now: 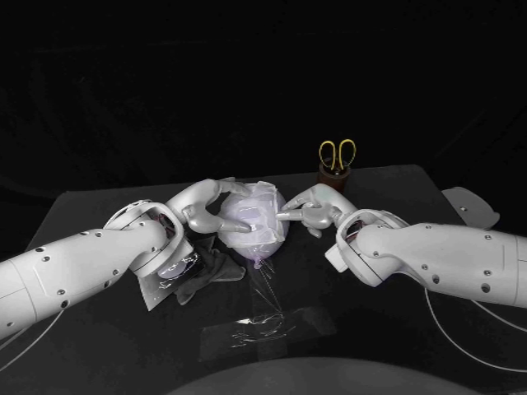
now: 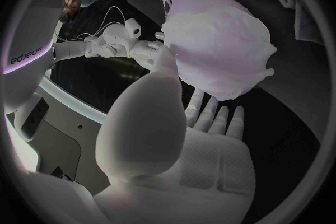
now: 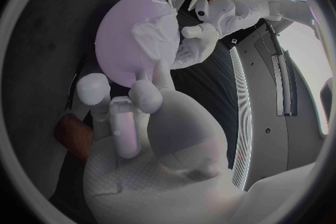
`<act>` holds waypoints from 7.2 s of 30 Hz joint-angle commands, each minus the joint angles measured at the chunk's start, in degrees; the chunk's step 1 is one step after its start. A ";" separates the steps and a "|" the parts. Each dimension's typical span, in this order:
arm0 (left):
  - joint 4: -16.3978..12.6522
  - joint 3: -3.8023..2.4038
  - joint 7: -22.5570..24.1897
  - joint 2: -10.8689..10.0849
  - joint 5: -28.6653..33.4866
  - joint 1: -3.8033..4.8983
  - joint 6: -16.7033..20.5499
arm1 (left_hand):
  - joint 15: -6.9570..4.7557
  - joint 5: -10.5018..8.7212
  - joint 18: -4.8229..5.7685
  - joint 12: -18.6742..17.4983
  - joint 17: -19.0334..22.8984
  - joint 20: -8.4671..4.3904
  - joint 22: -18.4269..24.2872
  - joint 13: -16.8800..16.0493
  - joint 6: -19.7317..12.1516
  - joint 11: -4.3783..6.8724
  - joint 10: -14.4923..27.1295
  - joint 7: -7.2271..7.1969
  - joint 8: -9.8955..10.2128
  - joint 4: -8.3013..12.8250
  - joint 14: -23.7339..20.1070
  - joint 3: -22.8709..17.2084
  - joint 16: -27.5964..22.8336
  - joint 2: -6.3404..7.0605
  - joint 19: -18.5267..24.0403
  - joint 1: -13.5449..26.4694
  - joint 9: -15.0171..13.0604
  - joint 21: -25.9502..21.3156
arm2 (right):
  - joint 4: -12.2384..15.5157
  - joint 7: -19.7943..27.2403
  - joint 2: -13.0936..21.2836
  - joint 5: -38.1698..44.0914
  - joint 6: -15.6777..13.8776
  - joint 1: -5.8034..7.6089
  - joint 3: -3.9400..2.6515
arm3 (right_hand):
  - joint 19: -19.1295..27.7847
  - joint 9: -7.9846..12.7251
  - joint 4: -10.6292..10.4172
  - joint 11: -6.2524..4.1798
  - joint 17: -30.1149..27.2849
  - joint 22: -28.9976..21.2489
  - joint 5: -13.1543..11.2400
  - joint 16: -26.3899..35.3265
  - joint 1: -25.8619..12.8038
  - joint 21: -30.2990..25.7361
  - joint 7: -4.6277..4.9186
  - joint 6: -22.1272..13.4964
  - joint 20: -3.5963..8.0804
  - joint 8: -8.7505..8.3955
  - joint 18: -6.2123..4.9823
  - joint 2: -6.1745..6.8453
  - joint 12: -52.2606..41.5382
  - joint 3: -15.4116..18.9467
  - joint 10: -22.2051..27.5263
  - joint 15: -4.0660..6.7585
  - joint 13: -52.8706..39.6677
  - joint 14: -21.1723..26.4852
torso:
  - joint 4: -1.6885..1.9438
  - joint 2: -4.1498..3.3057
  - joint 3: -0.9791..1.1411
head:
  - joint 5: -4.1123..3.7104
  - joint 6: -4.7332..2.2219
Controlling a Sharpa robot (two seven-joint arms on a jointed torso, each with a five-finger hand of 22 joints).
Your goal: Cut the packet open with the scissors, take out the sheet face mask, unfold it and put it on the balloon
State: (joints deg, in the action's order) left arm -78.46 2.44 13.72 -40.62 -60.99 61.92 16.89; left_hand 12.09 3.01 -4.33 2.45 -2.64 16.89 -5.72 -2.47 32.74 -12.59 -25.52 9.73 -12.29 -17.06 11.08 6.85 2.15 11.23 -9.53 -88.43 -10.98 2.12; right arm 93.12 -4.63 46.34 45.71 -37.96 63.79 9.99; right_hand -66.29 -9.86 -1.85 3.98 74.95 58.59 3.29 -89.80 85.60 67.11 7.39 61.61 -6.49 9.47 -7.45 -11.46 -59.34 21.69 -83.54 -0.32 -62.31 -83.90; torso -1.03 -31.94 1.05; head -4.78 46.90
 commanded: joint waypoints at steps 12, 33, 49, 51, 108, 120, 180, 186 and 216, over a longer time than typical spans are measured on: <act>-0.26 0.11 -0.15 0.19 0.17 -0.10 -1.54 | 0.07 -0.09 0.60 0.12 -0.11 -0.10 -0.05 -0.10 0.61 -0.04 -0.47 4.72 -0.22 -0.10 0.43 -0.42 0.32 -0.75 -0.51 0.14 -0.11 0.06 | -0.76 -1.91 -1.59 4.07 -1.04 -0.08 0.00 | -1.33 -1.75 3.37 -2.68 15.05 1.92 -0.40 -0.20 2.82 1.57 -2.02 4.09 1.41 2.64 0.48 -1.55 -30.66 0.18 -6.46 1.99 -27.69 -6.10 | -0.03 0.00 -0.02 | 0.11 0.47; -0.21 0.11 -0.25 0.11 0.18 -0.10 -1.65 | 0.10 -0.09 0.58 0.12 -0.11 -0.11 -0.07 -0.10 0.69 -0.06 -0.54 4.73 -0.25 -0.09 0.45 -0.51 0.32 -0.88 -0.58 0.14 -0.12 0.08 | 0.83 2.82 -0.62 2.12 -4.44 -0.21 0.00 | -2.60 -6.60 9.64 -4.84 15.05 4.30 -0.44 -0.20 5.16 3.08 -4.24 6.29 3.25 7.83 0.94 -5.25 -30.66 -1.94 -6.46 4.07 -27.69 -6.10 | -0.09 -0.01 0.05 | -0.15 0.84; -0.10 0.11 -0.25 0.04 0.39 -0.10 -1.70 | 0.14 -0.10 0.55 0.11 -0.12 -0.11 -0.09 -0.10 0.72 -0.09 -0.56 4.75 -0.25 -0.09 0.45 -0.62 0.31 -1.04 -0.63 0.15 -0.12 0.10 | 2.96 1.83 3.46 2.79 -5.97 -0.26 0.00 | -2.97 -17.87 18.46 -4.71 15.05 6.28 -0.51 -0.20 -2.64 3.80 -3.98 0.88 3.36 13.21 1.13 -5.32 -30.66 -12.72 -6.46 3.96 -27.69 -6.10 | -0.07 0.03 0.03 | -0.37 0.90; -0.09 0.11 -0.26 0.02 0.39 -0.10 -1.71 | 0.14 -0.10 0.55 0.11 -0.12 -0.11 -0.09 -0.10 0.72 -0.09 -0.56 4.75 -0.25 -0.09 0.45 -0.62 0.31 -1.04 -0.63 0.15 -0.12 0.10 | 2.96 1.58 3.94 3.05 -6.04 -0.25 0.00 | -3.07 -18.23 18.54 -4.69 15.05 6.44 -0.43 -0.20 -2.90 3.90 -4.02 0.71 3.36 13.32 1.16 -5.26 -30.66 -13.21 -6.46 3.97 -27.69 -6.10 | -0.06 0.03 0.04 | -0.38 0.88; -0.25 0.12 -0.14 -0.15 0.84 -0.10 -1.84 | 0.17 -0.11 0.48 0.10 -0.14 -0.14 -0.17 -0.09 0.80 -0.10 -0.67 4.77 -0.27 -0.08 0.49 -0.75 0.30 -1.19 -0.83 0.16 -0.14 0.17 | -0.34 1.66 2.71 32.23 3.07 -0.10 -0.01 | 5.03 -5.91 18.23 -2.48 15.05 0.65 -0.36 -0.20 -4.51 -4.09 -0.61 -17.44 1.45 -4.26 -0.63 4.28 -30.10 -14.63 -6.14 1.92 -27.33 -6.10 | -0.04 0.01 -0.02 | -0.41 0.31; -0.23 0.12 -0.14 -0.18 0.92 -0.10 -1.89 | 0.21 -0.11 0.42 0.09 -0.15 -0.16 -0.19 -0.09 0.83 -0.13 -0.70 4.80 -0.27 -0.06 0.50 -0.95 0.28 -1.50 -0.91 0.12 -0.14 0.21 | -2.07 1.02 1.29 31.65 3.65 -0.10 -0.01 | 4.60 -6.35 18.38 -1.26 15.05 1.14 -0.35 -0.20 -4.97 -4.03 0.01 -13.26 0.88 -3.04 -0.44 3.67 -30.25 -14.35 -6.23 0.95 -27.43 -6.10 | -0.02 -0.05 0.00 | -0.41 0.34; -0.20 0.13 -0.44 -0.13 1.57 -0.10 -2.46 | 0.35 -0.16 0.23 0.14 -0.21 -0.19 -0.23 -0.12 1.22 -0.24 -1.19 4.88 -0.39 -0.01 0.70 -1.58 0.29 -2.53 -1.10 0.07 -0.22 0.29 | -3.59 -5.11 -0.66 47.61 0.52 -0.47 -0.01 | -0.99 -8.75 18.51 -2.48 15.05 8.24 -0.47 -0.20 -7.13 0.85 -1.67 2.21 1.49 4.33 0.76 -3.40 -30.66 -26.65 -6.46 1.80 -27.69 -6.10 | -0.09 0.03 0.07 | -0.70 0.63; -0.15 0.13 -0.59 -0.10 1.56 -0.10 -2.61 | 0.38 -0.16 0.20 0.12 -0.21 -0.21 -0.26 -0.11 1.20 -0.25 -1.11 4.90 -0.38 -0.01 0.69 -1.61 0.29 -2.56 -1.16 0.07 -0.21 0.30 | -3.66 -6.59 0.30 48.94 2.24 -0.48 -0.01 | -1.05 -11.72 18.44 -2.54 15.05 8.98 -0.54 -0.20 -10.17 0.97 -1.73 0.99 1.58 5.89 0.81 -0.93 -30.66 -33.33 -6.46 1.84 -27.69 -6.10 | -0.08 0.02 0.07 | -0.76 0.69; -0.25 0.16 -0.73 -0.21 1.56 -0.10 -2.65 | 0.43 -0.16 0.11 0.11 -0.22 -0.25 -0.30 -0.11 1.21 -0.28 -1.12 4.92 -0.37 -0.01 0.73 -1.62 0.29 -2.54 -1.25 0.08 -0.21 0.33 | 2.90 -6.95 3.09 23.94 -4.81 -0.33 0.00 | -1.54 -15.16 10.09 -0.24 15.05 9.70 0.03 -0.20 -23.61 -0.25 0.83 -7.00 0.00 3.06 0.83 15.29 -30.66 -42.34 -6.46 -0.02 -27.69 -6.10 | -0.06 -0.04 0.05 | -1.05 0.47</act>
State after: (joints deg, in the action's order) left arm -78.60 2.43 13.61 -40.93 -59.39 61.97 15.84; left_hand 12.49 3.01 -4.33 2.44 -2.77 16.48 -5.96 -2.52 33.55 -13.00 -26.34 9.73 -12.55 -16.99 11.48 5.51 2.15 9.19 -10.36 -88.51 -11.13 2.12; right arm 95.82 -11.76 49.53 75.24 -41.28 63.43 10.00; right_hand -67.82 -25.11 8.50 2.78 74.95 68.34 3.08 -89.80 61.84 67.06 8.17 54.42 -5.99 12.72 -6.52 3.63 -89.82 -20.64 -82.74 -0.01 -74.69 -84.02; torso -1.11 -31.96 1.12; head -5.80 47.31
